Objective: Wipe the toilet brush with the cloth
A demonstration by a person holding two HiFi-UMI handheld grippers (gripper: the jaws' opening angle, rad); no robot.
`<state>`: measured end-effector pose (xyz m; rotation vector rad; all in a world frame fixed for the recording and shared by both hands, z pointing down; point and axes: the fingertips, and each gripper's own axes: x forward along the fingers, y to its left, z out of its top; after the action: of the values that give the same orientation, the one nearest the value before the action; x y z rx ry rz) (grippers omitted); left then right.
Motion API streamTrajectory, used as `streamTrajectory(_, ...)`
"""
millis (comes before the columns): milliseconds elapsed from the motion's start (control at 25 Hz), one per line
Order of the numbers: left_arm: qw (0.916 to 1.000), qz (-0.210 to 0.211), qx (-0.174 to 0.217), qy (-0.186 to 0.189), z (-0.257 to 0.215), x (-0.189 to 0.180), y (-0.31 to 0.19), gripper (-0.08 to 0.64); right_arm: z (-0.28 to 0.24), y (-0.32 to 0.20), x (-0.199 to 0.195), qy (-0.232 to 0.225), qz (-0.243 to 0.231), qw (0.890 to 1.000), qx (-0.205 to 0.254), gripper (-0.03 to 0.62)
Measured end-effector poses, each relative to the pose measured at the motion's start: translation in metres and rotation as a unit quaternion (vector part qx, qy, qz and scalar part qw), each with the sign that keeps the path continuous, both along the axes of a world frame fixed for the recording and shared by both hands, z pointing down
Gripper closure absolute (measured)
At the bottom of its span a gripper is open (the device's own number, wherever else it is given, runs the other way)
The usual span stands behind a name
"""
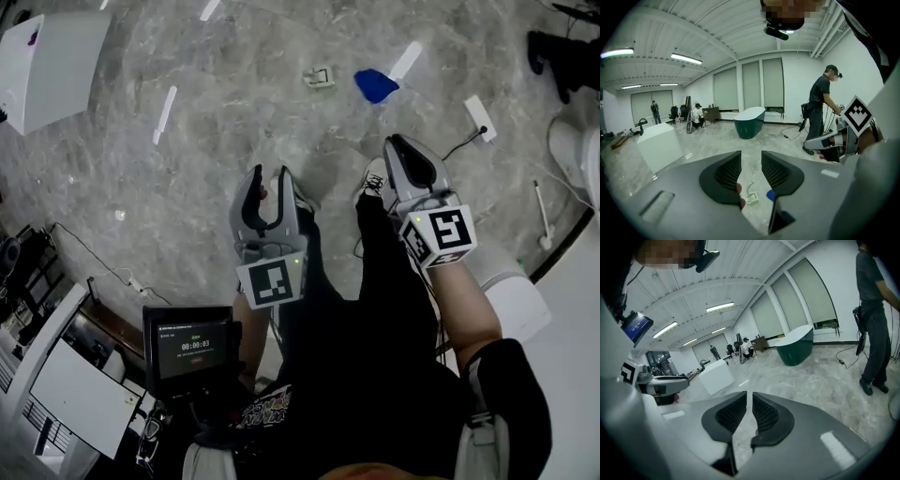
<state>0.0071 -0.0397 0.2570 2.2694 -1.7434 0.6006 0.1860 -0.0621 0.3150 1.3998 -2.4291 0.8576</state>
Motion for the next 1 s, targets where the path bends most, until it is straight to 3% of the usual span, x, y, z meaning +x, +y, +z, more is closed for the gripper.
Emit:
streamTrajectory(240,0.9993,0.002,-0.023,0.028,0.076,0.024,-0.009,0.406,0.091,-0.010,0.006,0.011,-0.005,1.000,-0.019,0.529)
streamTrajectory(440,0.9979,-0.010,-0.036,0.054,0.148,0.011,0.000,0.377,0.179,-0.007,-0.014,0.038,-0.024,0.999,-0.024,0.445)
streamTrajectory(560,0.9964,-0.013,-0.043,0.072,0.201,0.003,0.007,0.344,0.245,-0.011,-0.019,0.065,-0.026,0.997,-0.023,0.442)
streamTrajectory(760,0.9981,0.026,-0.033,0.045,0.285,-0.013,0.009,0.324,0.359,-0.036,-0.016,0.102,-0.018,0.995,-0.013,0.402)
streamTrajectory(1000,0.9983,-0.002,-0.020,0.055,0.353,-0.044,0.004,0.324,0.488,-0.072,0.004,0.162,0.010,0.987,-0.019,0.351)
